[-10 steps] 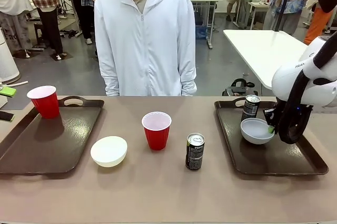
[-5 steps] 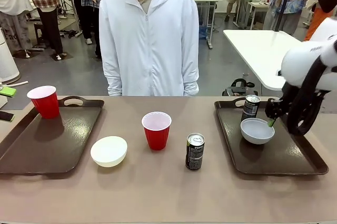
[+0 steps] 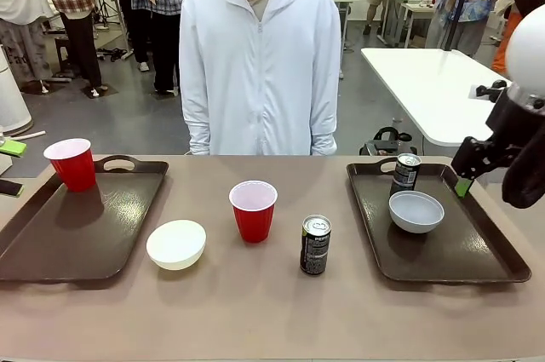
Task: Prepare tableware on both trays.
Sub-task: Pick up a Picnic Bowl from the table and place it on a Handle tray.
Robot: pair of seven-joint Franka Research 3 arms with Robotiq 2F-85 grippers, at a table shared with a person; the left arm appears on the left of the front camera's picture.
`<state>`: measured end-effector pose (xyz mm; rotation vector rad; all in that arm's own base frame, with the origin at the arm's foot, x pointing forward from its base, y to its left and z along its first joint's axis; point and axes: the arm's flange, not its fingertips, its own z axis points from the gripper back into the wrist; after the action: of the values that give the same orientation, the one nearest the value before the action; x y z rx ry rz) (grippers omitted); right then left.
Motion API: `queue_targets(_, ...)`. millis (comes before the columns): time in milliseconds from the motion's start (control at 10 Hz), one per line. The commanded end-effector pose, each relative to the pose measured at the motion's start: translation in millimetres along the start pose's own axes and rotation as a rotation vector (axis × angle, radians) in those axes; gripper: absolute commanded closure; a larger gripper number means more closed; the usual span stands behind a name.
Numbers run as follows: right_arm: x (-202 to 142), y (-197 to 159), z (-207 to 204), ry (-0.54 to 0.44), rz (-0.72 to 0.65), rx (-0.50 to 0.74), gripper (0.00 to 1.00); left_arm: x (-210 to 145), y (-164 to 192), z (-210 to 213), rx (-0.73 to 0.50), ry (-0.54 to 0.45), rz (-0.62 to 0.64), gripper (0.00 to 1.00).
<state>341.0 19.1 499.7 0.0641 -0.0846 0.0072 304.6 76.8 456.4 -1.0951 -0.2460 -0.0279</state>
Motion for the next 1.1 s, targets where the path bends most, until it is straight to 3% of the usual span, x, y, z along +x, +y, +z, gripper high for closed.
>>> queue_targets(0, -20, -2, 13, -0.042, 0.037, 0.023, 0.0, 0, 1, 0, -0.023, -0.013, -0.02, 0.0)
queue_targets(100, 0, 0, 0, 0.0, 0.0, 0.0, 0.0, 0, 1, 0, -0.023, -0.013, -0.02, 0.0)
queue_targets(1000, 0, 0, 0, 0.0, 0.0, 0.0, 0.0, 0, 1, 0, -0.023, -0.013, -0.02, 0.0)
